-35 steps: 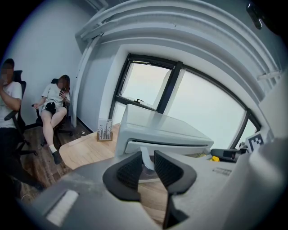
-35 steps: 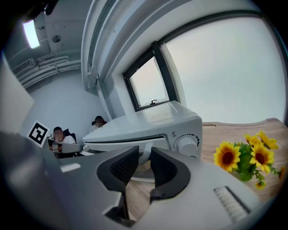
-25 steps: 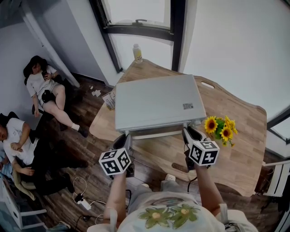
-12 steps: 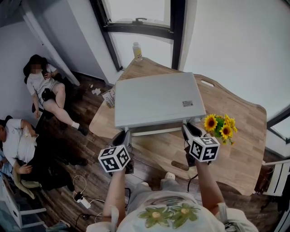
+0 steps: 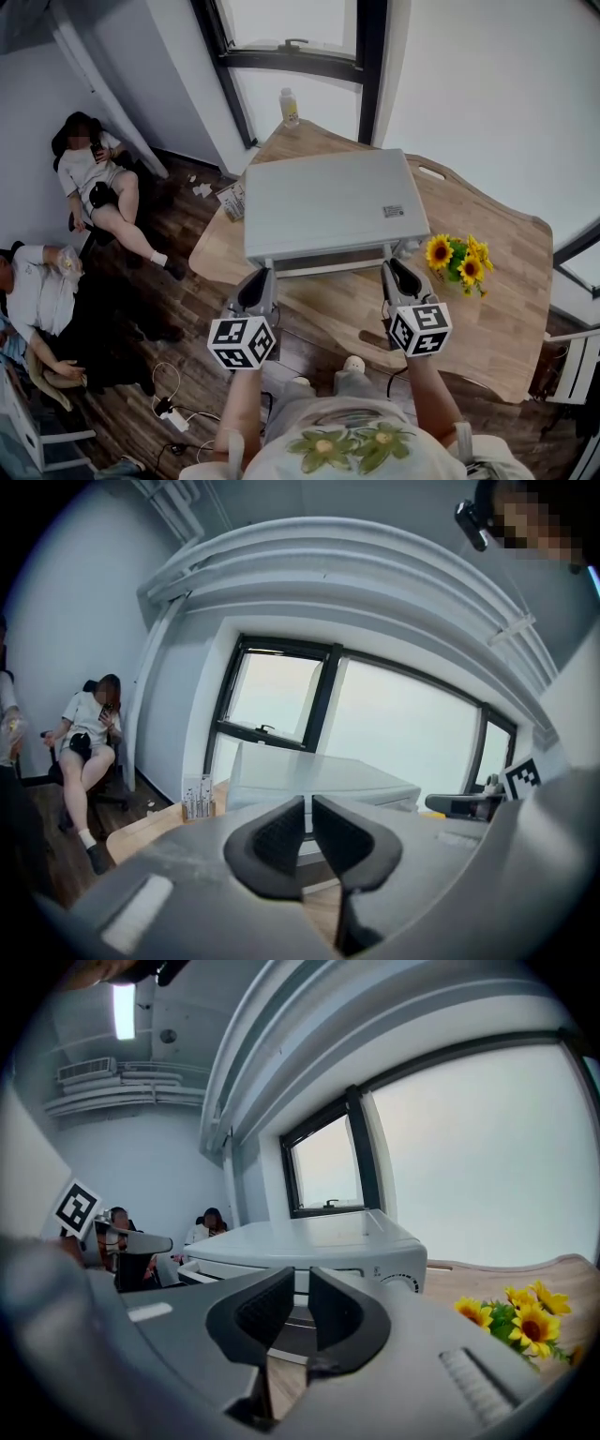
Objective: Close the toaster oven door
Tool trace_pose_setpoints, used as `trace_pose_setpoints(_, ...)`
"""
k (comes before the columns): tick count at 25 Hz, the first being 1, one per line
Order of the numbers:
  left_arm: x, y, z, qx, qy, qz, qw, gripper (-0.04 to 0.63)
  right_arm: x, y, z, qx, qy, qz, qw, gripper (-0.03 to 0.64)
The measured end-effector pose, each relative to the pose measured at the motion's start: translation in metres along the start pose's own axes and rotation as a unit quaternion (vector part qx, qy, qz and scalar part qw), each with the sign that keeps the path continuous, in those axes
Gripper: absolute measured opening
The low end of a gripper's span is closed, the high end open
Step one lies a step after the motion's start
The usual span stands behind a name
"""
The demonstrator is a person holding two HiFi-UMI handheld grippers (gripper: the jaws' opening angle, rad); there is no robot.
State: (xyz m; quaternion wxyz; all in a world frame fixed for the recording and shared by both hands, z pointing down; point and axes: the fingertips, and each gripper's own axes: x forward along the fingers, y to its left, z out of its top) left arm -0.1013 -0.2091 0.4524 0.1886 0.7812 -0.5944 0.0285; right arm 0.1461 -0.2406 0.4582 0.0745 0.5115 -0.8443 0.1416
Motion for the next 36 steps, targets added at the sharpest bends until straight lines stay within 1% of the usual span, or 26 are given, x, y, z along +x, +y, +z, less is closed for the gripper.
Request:
trace_pose_setpoints(1,-0.003,-0.006,0.002,0.009,-0.007,-0.012,0.9999,0.009,-0.004,0.005,0.001,-0.005,-0.007,0.001,1.000,0.028)
trace_pose_setpoints(3,-0.008,-0.018,0.005,0.024,-0.017,-0.037,0.9989,0.003,-0.011,0.016,0.004,-0.013,-0.019,0.005,1.000,0.000)
trace_pose_setpoints(7,-0.015,-0.040,0.002,0.045,-0.026,-0.073,0.9960,0.003,-0.026,0.036,0.007,-0.018,-0.036,0.016,0.999,0.000)
trace_pose_setpoints(14,-0.035,-0.053,-0.015,0.050,-0.016,-0.109,0.9926,0.003,-0.047,0.068,-0.008,-0.027,-0.030,0.016,0.999,-0.002)
trace_pose_setpoints(18,-0.048,-0.051,-0.022,0.061,-0.013,-0.117,0.9912,0.004,-0.054,0.082,-0.018,-0.023,-0.023,0.008,0.999,-0.002)
trace_pose_setpoints(26,-0.066,-0.042,-0.028,0.064,-0.008,-0.130,0.9895,0.003,-0.063,0.103,-0.029,-0.029,-0.011,-0.012,0.999,-0.002)
trace_pose_setpoints(36,-0.078,-0.041,-0.032,0.067,-0.005,-0.144,0.9873,0.003,-0.075,0.117,-0.031,-0.030,-0.014,-0.023,0.999,-0.002)
